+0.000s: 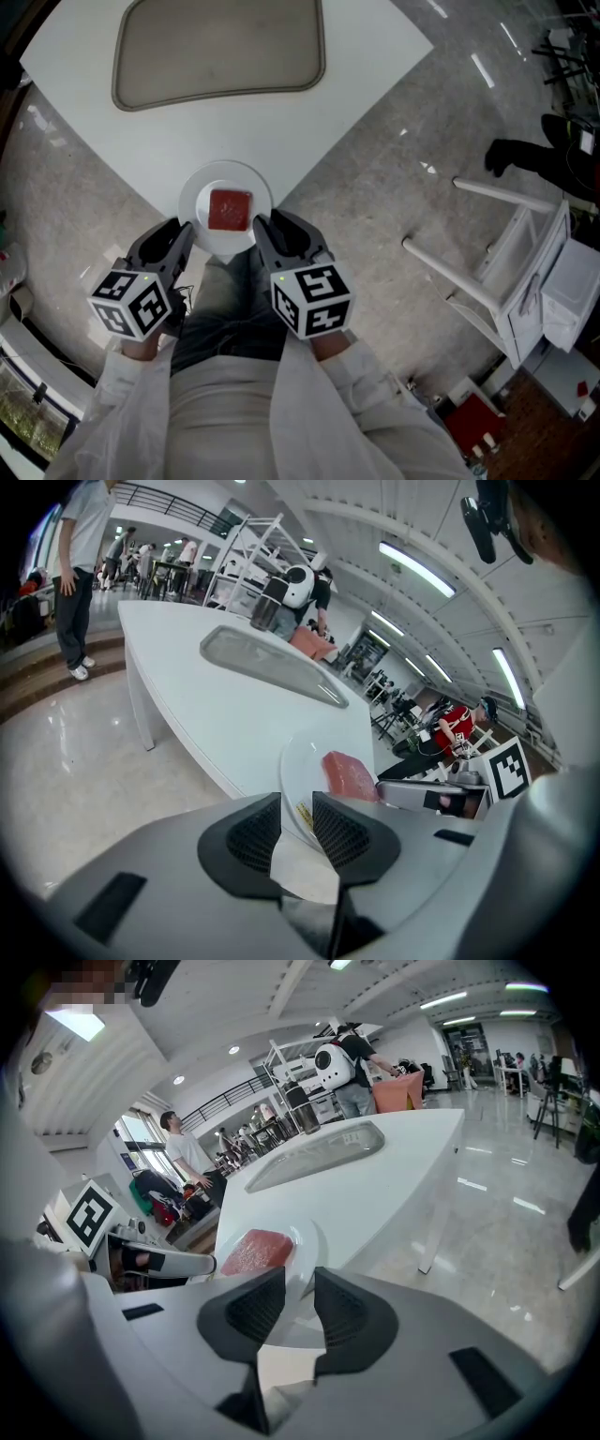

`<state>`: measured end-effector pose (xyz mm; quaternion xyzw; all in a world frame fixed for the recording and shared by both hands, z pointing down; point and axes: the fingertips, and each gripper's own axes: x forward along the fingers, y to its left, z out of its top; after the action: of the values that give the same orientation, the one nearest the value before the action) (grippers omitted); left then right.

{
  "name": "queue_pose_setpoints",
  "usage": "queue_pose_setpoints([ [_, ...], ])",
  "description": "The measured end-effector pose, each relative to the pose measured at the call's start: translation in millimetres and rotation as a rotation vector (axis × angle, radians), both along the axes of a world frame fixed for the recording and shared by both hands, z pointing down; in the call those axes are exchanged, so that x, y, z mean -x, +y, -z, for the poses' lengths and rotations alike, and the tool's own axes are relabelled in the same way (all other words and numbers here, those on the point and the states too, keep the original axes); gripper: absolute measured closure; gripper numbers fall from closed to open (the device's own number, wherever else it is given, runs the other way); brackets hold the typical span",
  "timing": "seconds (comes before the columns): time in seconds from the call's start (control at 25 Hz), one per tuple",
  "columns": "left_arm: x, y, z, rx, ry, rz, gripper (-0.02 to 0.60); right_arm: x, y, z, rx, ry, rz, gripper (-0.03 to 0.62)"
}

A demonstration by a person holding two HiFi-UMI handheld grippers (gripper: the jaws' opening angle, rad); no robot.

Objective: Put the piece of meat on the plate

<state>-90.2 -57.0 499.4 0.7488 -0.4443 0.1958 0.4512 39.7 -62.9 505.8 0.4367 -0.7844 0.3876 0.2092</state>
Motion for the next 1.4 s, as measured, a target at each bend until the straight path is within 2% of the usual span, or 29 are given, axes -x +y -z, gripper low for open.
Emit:
queue_pose_setpoints([
  [0.48,1.3,-1.2,-1.3,-0.025,-0.036,0.002,0.488,2.1,-0.8,-0.2,-0.014,0.034,-0.005,0.508],
  [0.92,-0.8,-0.9,-1.8,-0.01,-0.004,0.041,0.488,-0.4,0.1,-1.1,0.005,0.064,-0.012,0.508],
  [1.4,-0.3,1.9,1.7,0.008,0.006,0.017,0.489,-1.4,2.1,1.3,0.036,0.081,-0.014,0.508],
])
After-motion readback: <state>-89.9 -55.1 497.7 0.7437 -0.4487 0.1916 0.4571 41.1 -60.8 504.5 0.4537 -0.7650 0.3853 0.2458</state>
